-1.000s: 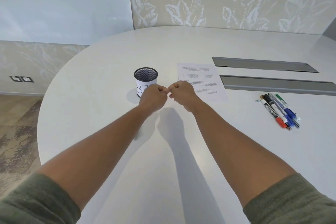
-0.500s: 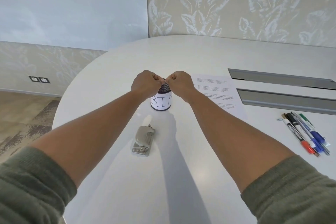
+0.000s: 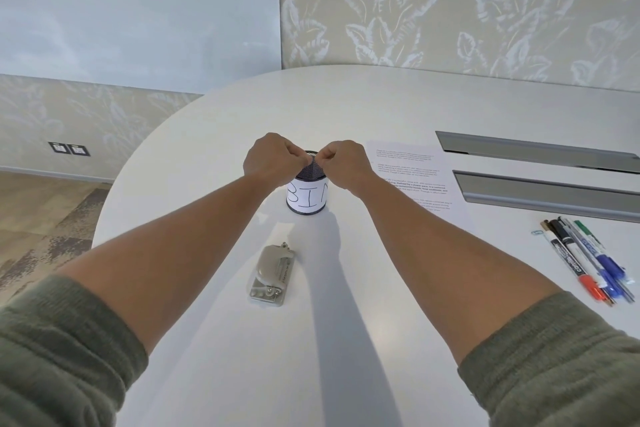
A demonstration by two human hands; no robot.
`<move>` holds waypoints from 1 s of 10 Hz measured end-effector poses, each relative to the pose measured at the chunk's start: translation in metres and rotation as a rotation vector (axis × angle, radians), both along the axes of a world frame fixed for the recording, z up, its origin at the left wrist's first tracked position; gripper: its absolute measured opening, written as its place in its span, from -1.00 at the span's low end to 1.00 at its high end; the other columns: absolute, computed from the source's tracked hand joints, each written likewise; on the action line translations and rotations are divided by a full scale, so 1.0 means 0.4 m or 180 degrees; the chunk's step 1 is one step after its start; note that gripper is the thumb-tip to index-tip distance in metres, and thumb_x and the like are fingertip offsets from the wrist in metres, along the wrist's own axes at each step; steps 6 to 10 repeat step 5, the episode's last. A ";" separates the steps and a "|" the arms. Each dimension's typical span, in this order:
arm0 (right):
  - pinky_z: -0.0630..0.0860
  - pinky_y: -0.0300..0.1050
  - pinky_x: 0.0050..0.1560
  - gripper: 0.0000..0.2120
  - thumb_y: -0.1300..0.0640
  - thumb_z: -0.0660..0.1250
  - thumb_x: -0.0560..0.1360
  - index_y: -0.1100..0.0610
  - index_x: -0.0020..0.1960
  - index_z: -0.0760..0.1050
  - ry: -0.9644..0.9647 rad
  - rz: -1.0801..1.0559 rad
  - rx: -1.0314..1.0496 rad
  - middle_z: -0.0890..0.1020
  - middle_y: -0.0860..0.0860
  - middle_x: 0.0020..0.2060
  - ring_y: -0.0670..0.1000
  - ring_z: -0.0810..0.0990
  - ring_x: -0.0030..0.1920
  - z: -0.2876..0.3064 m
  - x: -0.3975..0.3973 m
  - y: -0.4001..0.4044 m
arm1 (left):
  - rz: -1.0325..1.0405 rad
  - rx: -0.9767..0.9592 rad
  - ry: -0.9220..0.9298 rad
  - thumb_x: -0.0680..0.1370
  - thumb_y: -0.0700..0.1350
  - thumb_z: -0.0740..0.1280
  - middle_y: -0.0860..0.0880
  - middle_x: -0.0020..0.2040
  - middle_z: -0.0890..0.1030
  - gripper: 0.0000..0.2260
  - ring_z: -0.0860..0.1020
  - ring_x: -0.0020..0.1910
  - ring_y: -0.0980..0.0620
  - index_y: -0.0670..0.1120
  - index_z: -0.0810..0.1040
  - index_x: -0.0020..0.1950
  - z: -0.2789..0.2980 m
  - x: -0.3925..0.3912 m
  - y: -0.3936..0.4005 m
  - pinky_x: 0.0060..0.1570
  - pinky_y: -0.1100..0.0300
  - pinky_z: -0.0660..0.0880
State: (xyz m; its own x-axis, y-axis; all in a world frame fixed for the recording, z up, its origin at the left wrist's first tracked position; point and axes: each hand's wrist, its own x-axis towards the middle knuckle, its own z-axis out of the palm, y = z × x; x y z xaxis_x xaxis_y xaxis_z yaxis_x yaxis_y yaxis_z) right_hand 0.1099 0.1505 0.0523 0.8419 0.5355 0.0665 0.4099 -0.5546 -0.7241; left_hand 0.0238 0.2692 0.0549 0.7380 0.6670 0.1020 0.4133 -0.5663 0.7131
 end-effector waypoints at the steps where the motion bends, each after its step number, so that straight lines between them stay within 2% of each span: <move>1: 0.43 -0.22 -0.42 -0.72 0.32 0.19 0.43 0.13 -0.13 0.67 -0.0045 0.0037 -0.0035 0.68 0.01 -0.17 -0.01 0.50 -0.39 -0.003 -0.006 -0.007 | -0.0004 0.0052 0.0090 0.43 -0.13 0.34 0.11 -0.36 0.55 -0.87 0.37 -0.46 -0.06 0.05 0.65 -0.24 0.001 0.003 -0.008 -0.36 0.27 0.35; 2: 0.43 -0.17 -0.38 -0.76 0.30 0.21 0.43 0.18 -0.09 0.65 -0.0167 0.0026 0.0012 0.69 0.10 -0.06 0.00 0.46 -0.39 -0.004 -0.010 -0.014 | 0.0067 0.0035 0.0099 0.42 -0.16 0.28 0.07 -0.32 0.58 -0.82 0.38 -0.43 -0.04 0.00 0.68 -0.21 0.002 0.003 -0.009 -0.38 0.27 0.35; 3: 0.48 -0.19 -0.38 -0.86 0.19 0.30 0.49 0.05 -0.06 0.63 -0.0142 -0.0022 0.0233 0.67 -0.05 -0.07 -0.08 0.53 -0.37 0.011 -0.018 -0.030 | 0.0057 -0.0005 0.0034 0.44 0.00 0.37 0.14 -0.30 0.61 -0.94 0.50 -0.46 0.08 0.06 0.63 -0.17 0.010 -0.007 -0.019 -0.42 0.28 0.33; 4: 0.53 -0.14 -0.21 -0.86 0.10 0.38 0.49 0.05 0.05 0.60 -0.0091 -0.0051 0.0288 0.60 -0.11 -0.05 -0.05 0.57 -0.26 0.018 -0.022 -0.047 | 0.0042 0.0035 -0.0054 0.46 0.13 0.40 0.17 -0.26 0.58 -0.84 0.52 -0.37 0.18 0.07 0.55 -0.16 0.014 -0.010 -0.033 -0.41 0.24 0.31; 5: 0.52 -0.13 -0.18 -0.89 0.07 0.40 0.48 0.05 -0.02 0.56 -0.0220 -0.0186 0.0304 0.58 -0.10 -0.12 -0.03 0.57 -0.24 0.033 -0.033 -0.072 | 0.0049 0.0091 -0.0065 0.48 0.16 0.35 0.16 -0.27 0.58 -0.79 0.53 -0.33 0.13 0.03 0.55 -0.17 0.034 -0.012 -0.058 -0.40 0.23 0.31; 10: 0.52 -0.13 -0.18 -0.89 0.07 0.40 0.48 0.05 -0.02 0.56 -0.0220 -0.0186 0.0304 0.58 -0.10 -0.12 -0.03 0.57 -0.24 0.033 -0.033 -0.072 | 0.0049 0.0091 -0.0065 0.48 0.16 0.35 0.16 -0.27 0.58 -0.79 0.53 -0.33 0.13 0.03 0.55 -0.17 0.034 -0.012 -0.058 -0.40 0.23 0.31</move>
